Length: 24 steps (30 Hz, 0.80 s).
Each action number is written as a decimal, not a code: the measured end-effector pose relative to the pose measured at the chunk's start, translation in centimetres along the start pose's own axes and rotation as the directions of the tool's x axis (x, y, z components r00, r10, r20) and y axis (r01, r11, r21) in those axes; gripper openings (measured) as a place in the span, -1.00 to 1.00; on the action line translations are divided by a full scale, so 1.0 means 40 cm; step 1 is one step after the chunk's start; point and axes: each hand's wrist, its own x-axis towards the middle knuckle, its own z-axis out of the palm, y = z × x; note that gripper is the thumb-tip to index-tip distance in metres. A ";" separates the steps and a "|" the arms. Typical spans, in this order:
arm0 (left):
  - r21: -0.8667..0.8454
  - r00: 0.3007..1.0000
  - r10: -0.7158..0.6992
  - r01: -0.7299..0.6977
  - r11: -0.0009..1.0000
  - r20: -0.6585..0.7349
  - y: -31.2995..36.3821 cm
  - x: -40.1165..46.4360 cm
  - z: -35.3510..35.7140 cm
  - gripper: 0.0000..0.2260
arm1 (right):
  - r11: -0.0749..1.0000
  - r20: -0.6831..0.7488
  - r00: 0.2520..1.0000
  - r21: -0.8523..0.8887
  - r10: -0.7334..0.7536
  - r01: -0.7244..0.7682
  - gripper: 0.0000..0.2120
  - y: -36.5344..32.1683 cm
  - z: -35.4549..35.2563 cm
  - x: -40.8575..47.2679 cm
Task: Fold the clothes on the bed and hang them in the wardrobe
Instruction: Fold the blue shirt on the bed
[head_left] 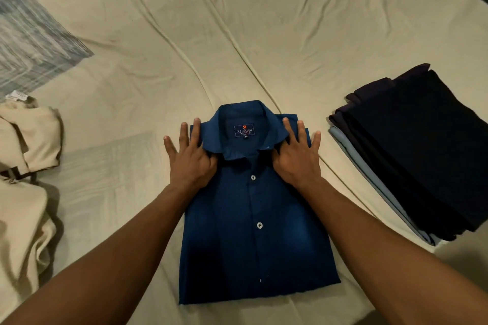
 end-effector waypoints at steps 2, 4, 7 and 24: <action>-0.048 0.999 -0.054 0.054 0.997 -0.004 -0.001 -0.008 -0.008 -0.42 | 1.000 -0.005 1.000 0.018 0.011 -0.010 -0.43 0.003 -0.007 -0.007; -0.168 0.981 -0.172 0.155 0.974 -0.094 0.010 -0.048 -0.015 -0.39 | 0.992 -0.031 0.996 0.090 0.087 -0.084 -0.40 0.000 -0.009 -0.039; -0.339 0.912 -0.387 0.324 0.883 -0.138 0.041 -0.144 -0.024 -0.39 | 0.912 -0.064 0.941 0.276 0.332 -0.303 -0.31 -0.009 -0.015 -0.124; -0.834 0.901 -0.388 0.361 0.417 0.195 0.095 -0.258 -0.091 -0.82 | 0.468 0.334 0.896 0.768 0.291 -0.438 -0.73 0.065 -0.093 -0.284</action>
